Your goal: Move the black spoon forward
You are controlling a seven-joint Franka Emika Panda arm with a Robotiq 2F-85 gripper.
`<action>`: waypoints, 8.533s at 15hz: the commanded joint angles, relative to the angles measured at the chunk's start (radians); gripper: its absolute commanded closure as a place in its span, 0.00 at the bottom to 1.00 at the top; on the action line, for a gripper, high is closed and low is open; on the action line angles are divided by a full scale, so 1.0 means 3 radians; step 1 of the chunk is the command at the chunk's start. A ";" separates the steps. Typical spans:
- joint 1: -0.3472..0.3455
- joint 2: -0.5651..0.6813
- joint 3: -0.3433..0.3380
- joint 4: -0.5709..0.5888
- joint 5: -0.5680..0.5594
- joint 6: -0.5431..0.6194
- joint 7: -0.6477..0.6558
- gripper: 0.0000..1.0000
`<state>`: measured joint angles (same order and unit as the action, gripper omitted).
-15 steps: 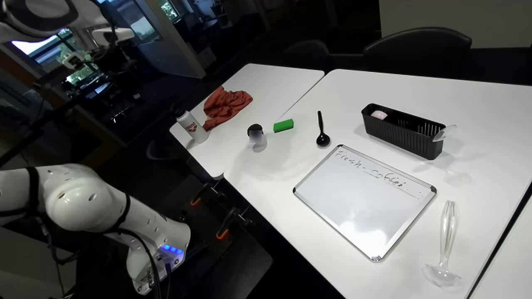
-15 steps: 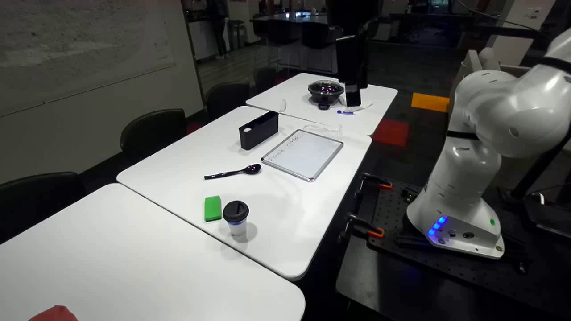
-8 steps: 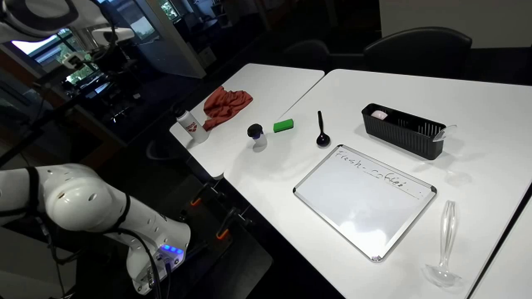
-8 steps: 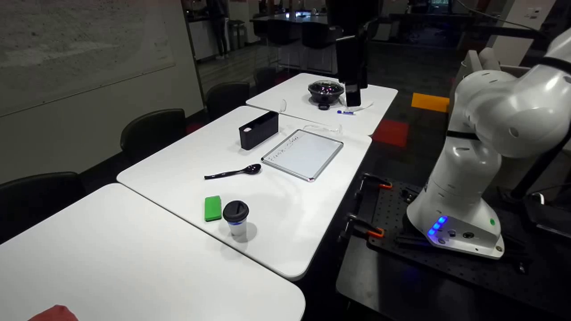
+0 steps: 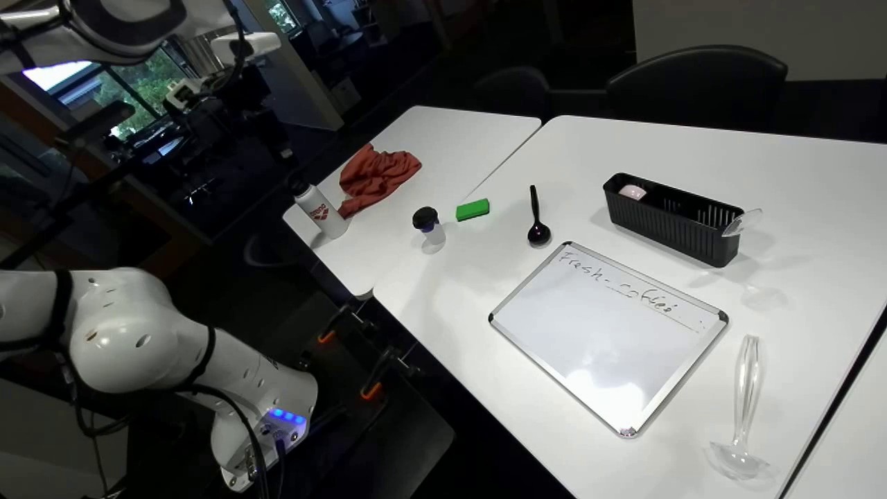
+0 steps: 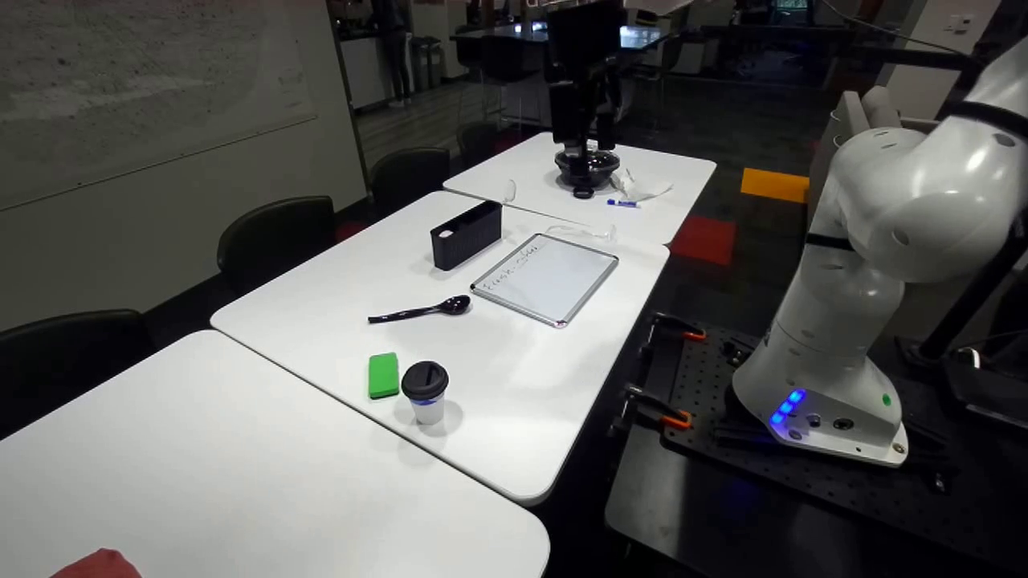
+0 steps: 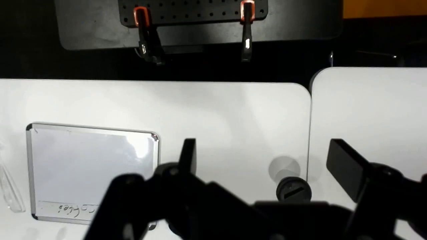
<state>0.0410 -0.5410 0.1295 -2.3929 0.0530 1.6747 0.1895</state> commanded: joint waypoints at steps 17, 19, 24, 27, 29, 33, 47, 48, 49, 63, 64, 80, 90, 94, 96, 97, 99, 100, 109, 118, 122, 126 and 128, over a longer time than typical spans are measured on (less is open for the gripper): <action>-0.0391 0.2160 -0.0720 0.0891 -0.1014 0.1259 -0.1612 0.00; -0.0455 0.2500 -0.0761 0.1052 -0.1054 0.1606 -0.2025 0.00; -0.0709 0.3042 -0.0546 0.1297 -0.0660 0.2534 -0.2954 0.00; -0.0686 0.3036 -0.0540 0.1229 -0.0712 0.2646 -0.2969 0.00; -0.0679 0.3042 -0.0492 0.1262 -0.0708 0.2722 -0.3048 0.00; -0.0746 0.3202 -0.0389 0.1314 -0.0512 0.2969 -0.3122 0.00; -0.1060 0.4452 0.0138 0.2217 -0.0040 0.3386 -0.3749 0.00; -0.1026 0.4535 0.0098 0.2296 -0.0082 0.3376 -0.3718 0.00; -0.1007 0.4603 0.0074 0.2361 -0.0113 0.3370 -0.3692 0.00; -0.0786 0.5296 -0.0171 0.3039 -0.0490 0.3391 -0.3514 0.00; -0.0771 0.5329 -0.0179 0.3077 -0.0504 0.3384 -0.3498 0.00; -0.0623 0.5566 -0.0275 0.3380 -0.0664 0.3310 -0.3364 1.00; -0.1061 0.4272 0.0295 0.2608 -0.0627 0.2675 -0.4598 0.96; -0.1277 0.3630 0.0459 0.2307 -0.0245 0.1960 -0.5492 0.96; -0.1255 0.3337 0.0347 0.2168 -0.0147 0.1602 -0.5900 0.96; -0.1069 0.3707 0.0199 0.2524 -0.0113 0.1795 -0.5666 0.86; -0.1069 0.3470 0.0146 0.2374 -0.0083 0.1618 -0.5864 0.86; -0.1070 0.3413 0.0140 0.2318 -0.0084 0.1611 -0.5877 0.86; -0.1061 0.3147 0.0067 0.1746 -0.0138 0.1732 -0.7185 0.96; -0.0903 0.3231 -0.0241 0.1277 -0.0429 0.1864 -0.8227 0.86; -0.0860 0.3226 -0.0253 0.1215 -0.0484 0.1887 -0.8248 0.86; -0.0694 0.3274 -0.0302 0.0913 -0.0942 0.2659 -0.8286 0.96; -0.0686 0.3363 -0.0277 0.0768 -0.1007 0.3002 -0.8334 0.96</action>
<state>-0.1866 0.4530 0.0554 -2.0906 -0.2157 2.4369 -2.2774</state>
